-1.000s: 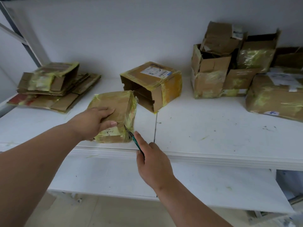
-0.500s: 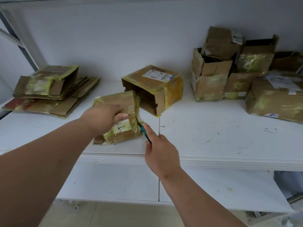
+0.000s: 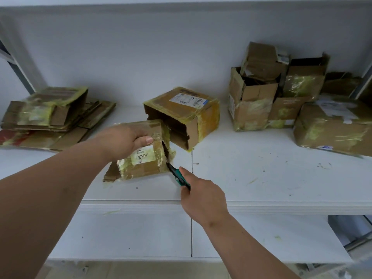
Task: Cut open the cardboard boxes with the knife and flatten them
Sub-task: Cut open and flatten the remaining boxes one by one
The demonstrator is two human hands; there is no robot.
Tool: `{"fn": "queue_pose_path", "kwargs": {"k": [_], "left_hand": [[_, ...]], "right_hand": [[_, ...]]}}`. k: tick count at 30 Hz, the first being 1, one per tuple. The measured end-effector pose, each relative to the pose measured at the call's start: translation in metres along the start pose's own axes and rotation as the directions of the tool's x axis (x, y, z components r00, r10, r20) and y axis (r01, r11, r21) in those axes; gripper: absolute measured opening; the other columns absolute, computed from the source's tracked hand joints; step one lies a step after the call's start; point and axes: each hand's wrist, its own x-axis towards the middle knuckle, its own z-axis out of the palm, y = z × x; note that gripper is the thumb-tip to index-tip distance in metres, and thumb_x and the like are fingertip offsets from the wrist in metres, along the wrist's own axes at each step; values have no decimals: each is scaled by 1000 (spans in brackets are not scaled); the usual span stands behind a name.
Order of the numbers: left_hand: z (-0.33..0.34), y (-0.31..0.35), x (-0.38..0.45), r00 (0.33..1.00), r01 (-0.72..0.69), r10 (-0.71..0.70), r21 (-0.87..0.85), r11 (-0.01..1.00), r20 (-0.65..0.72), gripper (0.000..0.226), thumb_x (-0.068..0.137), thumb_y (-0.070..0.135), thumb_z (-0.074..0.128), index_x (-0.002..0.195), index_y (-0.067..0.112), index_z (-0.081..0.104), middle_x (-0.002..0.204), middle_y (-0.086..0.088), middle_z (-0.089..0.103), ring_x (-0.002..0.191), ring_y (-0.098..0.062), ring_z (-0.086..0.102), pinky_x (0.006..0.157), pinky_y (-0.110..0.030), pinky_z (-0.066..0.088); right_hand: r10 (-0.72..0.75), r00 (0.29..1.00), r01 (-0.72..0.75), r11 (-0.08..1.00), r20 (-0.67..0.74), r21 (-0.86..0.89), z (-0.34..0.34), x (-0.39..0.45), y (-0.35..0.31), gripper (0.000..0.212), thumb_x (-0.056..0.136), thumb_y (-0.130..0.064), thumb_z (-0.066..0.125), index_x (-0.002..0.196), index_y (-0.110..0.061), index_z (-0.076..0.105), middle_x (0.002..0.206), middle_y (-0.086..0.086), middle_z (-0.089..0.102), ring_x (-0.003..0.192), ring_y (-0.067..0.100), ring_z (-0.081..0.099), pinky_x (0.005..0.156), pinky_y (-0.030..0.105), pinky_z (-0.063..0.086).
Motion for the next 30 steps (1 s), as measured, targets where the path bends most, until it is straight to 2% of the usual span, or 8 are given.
{"fn": "queue_pose_path", "kwargs": {"k": [4, 6, 9, 15, 18, 21, 25, 30], "left_hand": [[1, -16, -6, 998, -70, 69, -90, 993, -14, 82, 77, 85, 13, 137, 41, 48, 138, 8, 53, 124, -13, 48, 87, -23, 34], [6, -23, -8, 995, -92, 94, -77, 993, 16, 58, 86, 71, 14, 143, 60, 22, 149, 11, 39, 130, -14, 43, 97, -27, 37], [17, -23, -16, 993, -106, 109, -64, 992, 45, 55, 78, 81, -6, 132, 75, 3, 132, 9, 36, 105, -12, 49, 90, -32, 44], [35, -18, -34, 1000, 28, -29, -11, 1000, -11, 64, 71, 86, 19, 125, 59, 38, 121, 13, 40, 105, -18, 50, 97, -39, 42], [43, -12, -35, 991, 100, -105, -56, 993, -78, 36, 82, 59, 54, 112, 41, 44, 114, 12, 46, 99, -20, 53, 84, -36, 43], [41, -26, -41, 979, 163, -187, -245, 956, -77, 30, 90, 32, 56, 119, 38, 49, 115, 7, 60, 100, -21, 57, 90, -36, 47], [36, -43, -54, 957, 262, -267, -52, 964, -114, 46, 94, 20, 53, 132, 45, 48, 133, 14, 53, 128, -18, 40, 101, -36, 23], [47, -47, -72, 946, 263, -264, -32, 964, -186, 48, 91, 20, 50, 133, 44, 45, 138, 17, 46, 129, -17, 36, 100, -43, 30]], "right_hand": [[148, 965, -72, 944, -217, 323, -2, -1, 15, 15, 91, -26, 50, 101, -31, 60, 66, -4, 59, 61, 23, 58, 53, 35, 48], [235, 952, -153, 920, -196, 361, -9, 6, 18, 23, 95, -23, 49, 115, -27, 60, 75, -1, 64, 69, 25, 61, 62, 36, 52], [293, 954, -268, 925, -58, 271, -18, 23, 13, 45, 100, -26, 44, 143, -27, 36, 96, 1, 64, 84, 26, 63, 70, 33, 46], [255, 965, -250, 965, 64, -79, -22, 42, 10, 28, 103, -36, 36, 125, -25, 47, 89, -4, 59, 84, 24, 59, 88, 38, 46], [264, 961, -243, 947, 80, -209, -24, 43, 6, 36, 102, -35, 35, 137, -33, 45, 119, 1, 52, 91, 23, 54, 88, 36, 36], [220, 972, -235, 913, -81, -334, -19, 36, 8, 46, 97, -33, 45, 143, -39, 40, 142, -1, 39, 124, 24, 43, 102, 43, 24], [49, 981, -91, 970, -186, -226, -6, 28, -3, 47, 95, -23, 49, 140, -38, 48, 141, -6, 44, 128, 20, 37, 104, 41, 19], [20, 999, -23, 997, -30, -80, 11, 31, -31, 47, 98, -23, 47, 144, -32, 42, 144, -6, 44, 132, 19, 40, 109, 43, 23]]}}
